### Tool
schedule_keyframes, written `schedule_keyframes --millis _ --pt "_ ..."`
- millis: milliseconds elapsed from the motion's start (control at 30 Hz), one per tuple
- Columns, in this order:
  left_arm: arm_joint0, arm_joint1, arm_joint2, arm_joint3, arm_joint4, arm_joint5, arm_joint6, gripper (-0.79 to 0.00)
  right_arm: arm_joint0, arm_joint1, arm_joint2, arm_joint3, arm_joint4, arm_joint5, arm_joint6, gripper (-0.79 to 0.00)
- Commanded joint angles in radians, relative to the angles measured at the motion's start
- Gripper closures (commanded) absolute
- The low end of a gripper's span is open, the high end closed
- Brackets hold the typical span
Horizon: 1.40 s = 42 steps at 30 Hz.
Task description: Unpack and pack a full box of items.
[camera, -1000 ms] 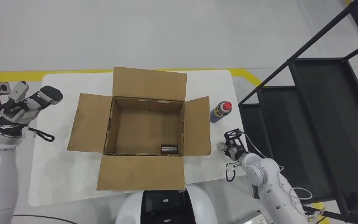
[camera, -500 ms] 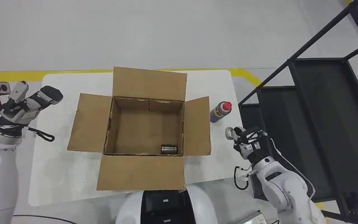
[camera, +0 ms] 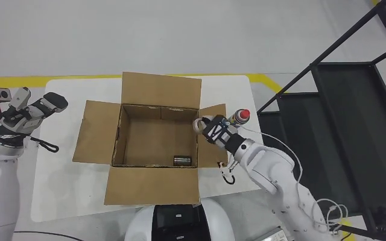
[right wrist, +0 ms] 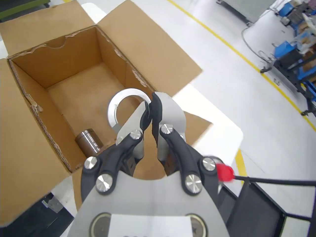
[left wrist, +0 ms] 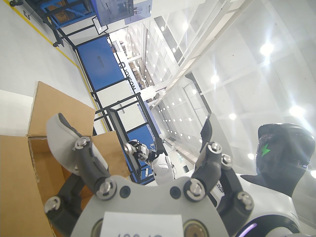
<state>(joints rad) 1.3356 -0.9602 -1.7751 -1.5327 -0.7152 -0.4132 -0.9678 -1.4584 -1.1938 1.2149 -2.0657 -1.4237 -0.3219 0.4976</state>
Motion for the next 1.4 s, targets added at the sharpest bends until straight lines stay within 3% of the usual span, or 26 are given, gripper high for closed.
schedule_keyframes --millis 0,200,400,467,500,533,667,833,1133,1367 --pt "0.000 0.000 0.000 0.000 0.000 0.000 0.000 -0.785 0.147 -0.023 -0.136 0.106 -0.018 0.057 0.039 0.000" --pt "0.000 0.000 0.000 0.000 0.000 0.000 0.000 -0.785 0.372 -0.094 -0.395 0.351 -0.060 0.153 0.131 0.000" --pt "0.000 0.000 0.000 0.000 0.000 0.000 0.000 -0.785 0.468 -0.146 -0.507 0.489 -0.045 0.199 0.191 -0.022" --pt "0.000 0.000 0.000 0.000 0.000 0.000 0.000 -0.785 0.487 -0.157 -0.521 0.518 -0.037 0.197 0.210 -0.246" --pt "0.000 0.000 0.000 0.000 0.000 0.000 0.000 -0.785 0.491 -0.161 -0.526 0.529 -0.030 0.194 0.216 -0.653" --pt "0.000 0.000 0.000 0.000 0.000 0.000 0.000 -0.785 0.494 -0.164 -0.530 0.536 -0.021 0.184 0.222 -0.785" --pt "0.000 0.000 0.000 0.000 0.000 0.000 0.000 -0.785 0.480 -0.161 -0.503 0.533 0.034 0.108 0.165 -0.785" --pt "0.000 0.000 0.000 0.000 0.000 0.000 0.000 -0.785 0.388 -0.120 -0.358 0.447 0.091 0.005 0.038 -0.785" --pt "0.000 0.000 0.000 0.000 0.000 0.000 0.000 -0.785 -0.050 -0.024 0.085 0.027 -0.066 0.023 -0.294 -0.785" --pt "0.000 0.000 0.000 0.000 0.000 0.000 0.000 -0.785 -0.275 -0.007 0.307 0.035 -0.031 0.116 -0.537 -0.785"
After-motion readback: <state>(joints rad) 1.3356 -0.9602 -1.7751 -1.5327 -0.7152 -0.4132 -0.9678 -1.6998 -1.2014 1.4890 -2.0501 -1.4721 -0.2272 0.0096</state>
